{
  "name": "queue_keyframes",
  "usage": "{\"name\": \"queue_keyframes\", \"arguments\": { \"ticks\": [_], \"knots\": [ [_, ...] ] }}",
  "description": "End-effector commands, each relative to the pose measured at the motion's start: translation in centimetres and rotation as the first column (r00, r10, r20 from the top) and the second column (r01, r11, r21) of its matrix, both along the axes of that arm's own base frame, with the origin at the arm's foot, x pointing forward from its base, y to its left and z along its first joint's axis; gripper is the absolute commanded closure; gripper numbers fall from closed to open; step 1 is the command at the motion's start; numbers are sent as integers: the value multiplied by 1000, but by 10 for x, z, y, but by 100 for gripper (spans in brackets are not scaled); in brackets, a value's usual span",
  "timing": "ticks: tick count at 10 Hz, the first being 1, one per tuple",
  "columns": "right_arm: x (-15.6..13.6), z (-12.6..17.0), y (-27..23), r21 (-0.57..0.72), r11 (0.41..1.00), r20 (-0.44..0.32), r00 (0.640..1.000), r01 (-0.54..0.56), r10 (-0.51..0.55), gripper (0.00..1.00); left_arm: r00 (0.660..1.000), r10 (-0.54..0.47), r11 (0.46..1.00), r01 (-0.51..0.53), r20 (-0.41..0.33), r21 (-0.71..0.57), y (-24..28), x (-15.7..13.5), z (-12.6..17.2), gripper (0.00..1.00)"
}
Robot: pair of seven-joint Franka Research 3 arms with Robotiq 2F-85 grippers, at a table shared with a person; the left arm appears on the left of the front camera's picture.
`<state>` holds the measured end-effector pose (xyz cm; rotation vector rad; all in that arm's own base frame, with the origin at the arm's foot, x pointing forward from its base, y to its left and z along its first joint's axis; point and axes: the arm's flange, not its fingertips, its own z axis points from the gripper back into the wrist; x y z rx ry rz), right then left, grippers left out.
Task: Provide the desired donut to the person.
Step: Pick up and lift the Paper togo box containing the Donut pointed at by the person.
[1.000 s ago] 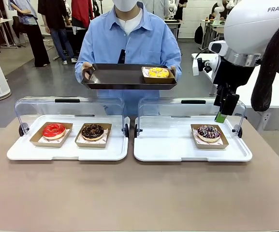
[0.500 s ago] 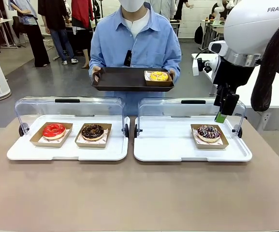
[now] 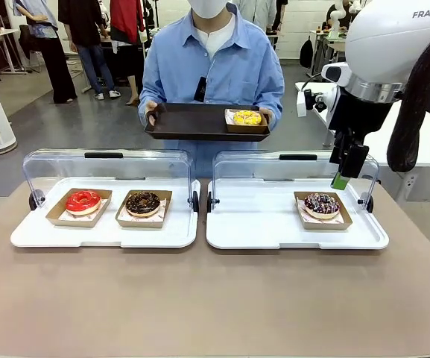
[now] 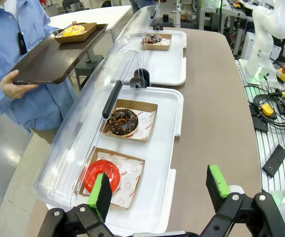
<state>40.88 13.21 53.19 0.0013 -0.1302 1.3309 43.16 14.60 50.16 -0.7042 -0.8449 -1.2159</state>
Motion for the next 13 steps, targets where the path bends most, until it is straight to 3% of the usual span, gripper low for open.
{"name": "queue_keyframes", "arguments": {
  "ticks": [1,3,5,7,9,10,12,13],
  "knots": [
    [-1,1,-1,-8,1000,-6,1000,11,-11,0,1000,7,1000,-7,3,8,0,-1,1,0],
    [0,0,0,0,1000,0,1000,0,0,0,1000,7,1000,-7,3,8,0,-1,1,0],
    [14,18,-54,175,969,-117,973,-177,199,0,1000,7,1000,-7,3,8,0,-1,1,0],
    [30,22,-125,434,848,-89,922,-305,377,0,1000,7,1000,-7,3,8,0,-1,1,0],
    [42,16,-187,712,632,7,903,-306,430,0,1000,7,1000,-7,3,8,0,-1,1,0],
    [45,4,-219,765,573,57,917,-295,395,0,1000,7,1000,-7,3,8,0,-1,1,0],
    [39,-38,-266,812,561,68,981,-161,183,0,1000,7,1000,-7,3,8,0,-1,1,0],
    [35,-56,-276,816,567,58,991,-118,122,0,1000,7,1000,-7,3,8,0,-1,1,0]
  ]
}}
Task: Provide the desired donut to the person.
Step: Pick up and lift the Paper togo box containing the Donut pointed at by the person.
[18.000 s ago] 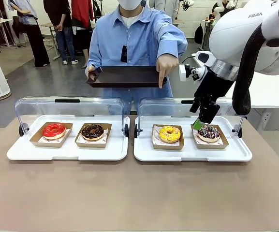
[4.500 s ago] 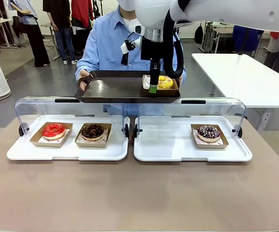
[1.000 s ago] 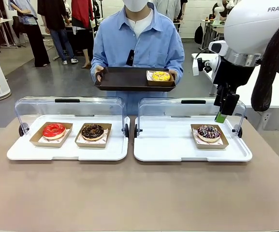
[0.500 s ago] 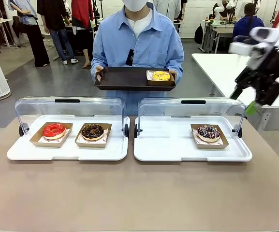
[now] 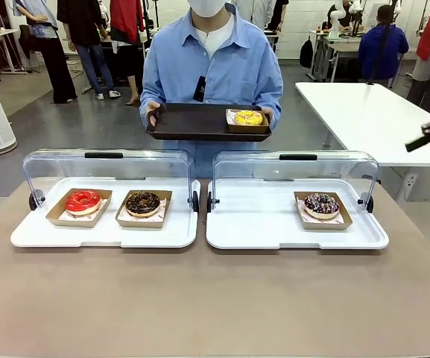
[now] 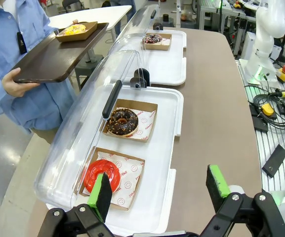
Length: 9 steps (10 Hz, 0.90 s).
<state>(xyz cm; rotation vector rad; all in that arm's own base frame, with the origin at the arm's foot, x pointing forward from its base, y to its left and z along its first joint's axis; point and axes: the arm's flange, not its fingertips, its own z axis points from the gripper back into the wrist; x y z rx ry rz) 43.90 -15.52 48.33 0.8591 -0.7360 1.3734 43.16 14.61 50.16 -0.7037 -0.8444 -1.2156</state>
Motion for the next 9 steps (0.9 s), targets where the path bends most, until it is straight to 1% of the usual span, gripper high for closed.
{"name": "queue_keyframes", "arguments": {
  "ticks": [1,2,4,9],
  "knots": [
    [0,-22,2,14,992,-24,992,127,-127,0,1000,7,1000,-7,3,8,0,-1,1,0],
    [-5,-36,-4,20,990,-44,989,140,-139,0,1000,7,1000,-7,3,8,0,-1,1,0],
    [-14,-45,-6,47,989,-28,989,143,-142,0,1000,7,1000,-7,3,8,0,-1,1,0],
    [-19,-32,1,61,990,7,992,129,-129,0,1000,7,1000,-7,3,8,0,-1,1,0]
  ]
}}
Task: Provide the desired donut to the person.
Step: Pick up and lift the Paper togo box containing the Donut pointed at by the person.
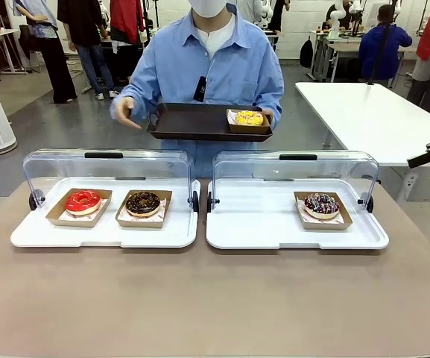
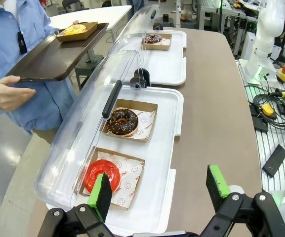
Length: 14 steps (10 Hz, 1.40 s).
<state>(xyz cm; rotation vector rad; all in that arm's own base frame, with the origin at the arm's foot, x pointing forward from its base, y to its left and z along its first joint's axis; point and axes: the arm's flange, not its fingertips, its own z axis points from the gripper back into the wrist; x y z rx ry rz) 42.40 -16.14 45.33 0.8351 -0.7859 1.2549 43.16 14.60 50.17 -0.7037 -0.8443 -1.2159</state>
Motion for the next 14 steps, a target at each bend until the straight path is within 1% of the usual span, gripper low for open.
{"name": "queue_keyframes", "arguments": {
  "ticks": [1,3,8,11,12,13,14],
  "knots": [
    [-5,-1,9,33,999,30,1000,5,-6,0,1000,7,1000,-7,3,8,0,-1,1,0],
    [-7,3,9,49,999,66,998,-8,5,0,1000,7,1000,-7,3,8,0,-1,1,0],
    [-9,2,11,88,996,84,996,-18,10,0,1000,7,1000,-7,3,8,0,-1,1,0],
    [-7,-1,14,103,994,77,997,-29,21,0,1000,7,1000,-7,3,8,0,-1,1,0],
    [-6,-2,17,92,994,83,996,-51,44,0,1000,7,1000,-7,3,8,0,-1,1,0],
    [-5,4,11,68,997,56,998,-27,23,0,1000,7,1000,-7,3,8,0,-1,1,0],
    [-5,4,11,68,997,56,998,-27,23,0,1000,7,1000,-7,3,8,0,-1,1,0]
  ]
}}
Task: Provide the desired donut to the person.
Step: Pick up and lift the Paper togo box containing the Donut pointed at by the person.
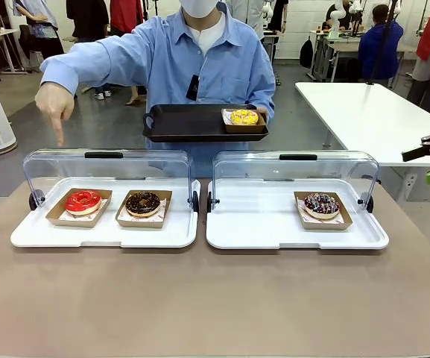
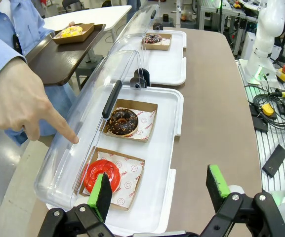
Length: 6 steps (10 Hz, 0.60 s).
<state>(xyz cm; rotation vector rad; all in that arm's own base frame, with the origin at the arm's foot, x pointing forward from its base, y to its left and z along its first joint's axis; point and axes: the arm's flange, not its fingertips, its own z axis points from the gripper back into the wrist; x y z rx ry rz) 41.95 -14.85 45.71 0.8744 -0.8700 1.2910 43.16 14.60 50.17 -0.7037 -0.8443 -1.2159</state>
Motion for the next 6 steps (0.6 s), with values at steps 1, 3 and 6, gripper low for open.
{"name": "queue_keyframes", "arguments": {
  "ticks": [1,3,6],
  "knots": [
    [0,0,-1,-1,1000,-3,1000,7,-7,0,1000,7,1000,-7,3,8,0,-1,1,0],
    [0,0,-1,-1,1000,-3,1000,7,-7,0,1000,7,1000,-7,3,8,0,-1,1,0],
    [0,0,-1,-1,1000,-3,1000,7,-7,0,1000,7,1000,-7,3,8,0,-1,1,0]
  ]
}}
